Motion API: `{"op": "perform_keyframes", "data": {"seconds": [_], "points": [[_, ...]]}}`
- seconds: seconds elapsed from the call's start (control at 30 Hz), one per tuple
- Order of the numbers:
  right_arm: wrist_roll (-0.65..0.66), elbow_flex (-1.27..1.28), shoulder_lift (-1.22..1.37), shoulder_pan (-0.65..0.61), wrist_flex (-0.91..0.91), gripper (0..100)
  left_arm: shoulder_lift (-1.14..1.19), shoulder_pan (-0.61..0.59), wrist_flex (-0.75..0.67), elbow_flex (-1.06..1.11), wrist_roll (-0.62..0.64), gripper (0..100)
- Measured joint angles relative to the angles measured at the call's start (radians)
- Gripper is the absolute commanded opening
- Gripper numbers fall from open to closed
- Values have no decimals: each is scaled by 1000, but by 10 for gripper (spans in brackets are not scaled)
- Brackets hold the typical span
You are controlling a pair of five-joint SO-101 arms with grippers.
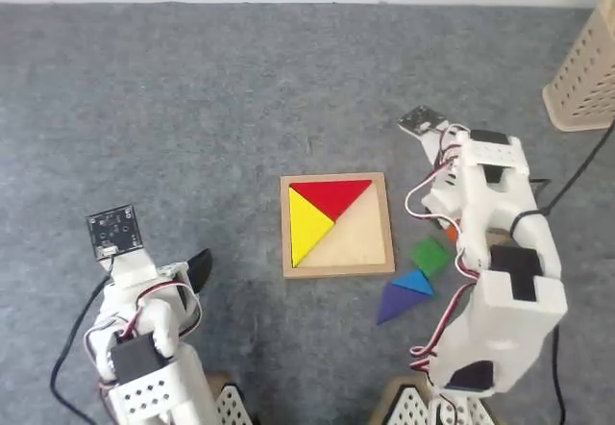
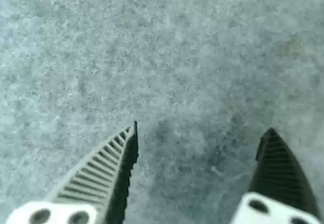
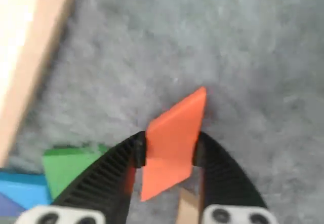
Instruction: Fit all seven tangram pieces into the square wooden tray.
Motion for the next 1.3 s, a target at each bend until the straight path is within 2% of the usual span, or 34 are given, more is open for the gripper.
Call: {"op": "perform_keyframes", "data": {"seconds": [0.2, 0.6, 0.9, 0.97, 1.1, 1.3], "points": [[-80, -92, 3, -29, 109, 43, 0, 0, 0, 0, 0, 354], [-244, -94, -229, -302, 230, 45, 0, 0, 0, 0, 0, 354], [-249, -41, -239, -569, 137, 43, 0, 0, 0, 0, 0, 354], [-244, 6, -239, -603, 94, 42, 0, 0, 0, 0, 0, 354], [-132, 97, -239, -667, 34, 41, 0, 0, 0, 0, 0, 354], [-117, 115, -239, -672, -6, 45, 0, 0, 0, 0, 0, 354]]}}
